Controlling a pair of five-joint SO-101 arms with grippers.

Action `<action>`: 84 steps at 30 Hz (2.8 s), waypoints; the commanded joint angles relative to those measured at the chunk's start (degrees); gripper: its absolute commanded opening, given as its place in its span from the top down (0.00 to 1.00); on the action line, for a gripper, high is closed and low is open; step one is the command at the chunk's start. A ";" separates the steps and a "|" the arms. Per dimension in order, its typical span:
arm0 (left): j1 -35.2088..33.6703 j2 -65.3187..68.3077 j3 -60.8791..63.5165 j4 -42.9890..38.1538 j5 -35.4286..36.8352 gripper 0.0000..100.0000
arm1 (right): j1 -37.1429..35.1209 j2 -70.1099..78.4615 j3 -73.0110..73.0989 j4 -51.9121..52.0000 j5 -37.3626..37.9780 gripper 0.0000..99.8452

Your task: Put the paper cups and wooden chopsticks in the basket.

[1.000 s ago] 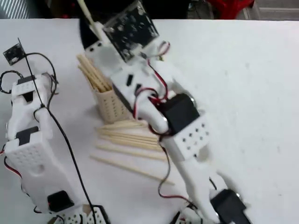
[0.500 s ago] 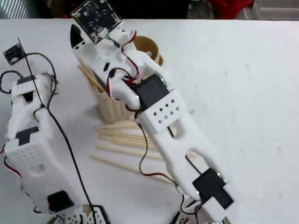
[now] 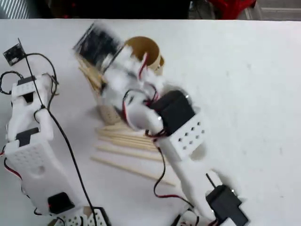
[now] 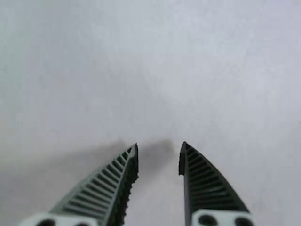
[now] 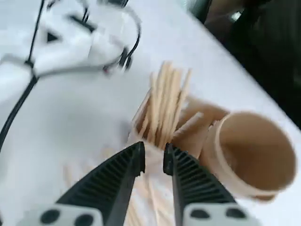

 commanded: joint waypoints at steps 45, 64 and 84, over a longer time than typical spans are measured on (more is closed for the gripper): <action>1.54 -0.48 -3.08 -0.18 0.18 0.84 | -6.20 2.59 68.75 -37.41 19.25 0.97; 1.54 -0.48 -2.99 -0.18 0.18 0.84 | -3.65 3.56 68.57 -40.40 18.73 0.97; 1.54 -0.48 -3.16 -0.18 0.18 0.84 | -3.65 -41.27 61.71 -26.07 9.85 0.98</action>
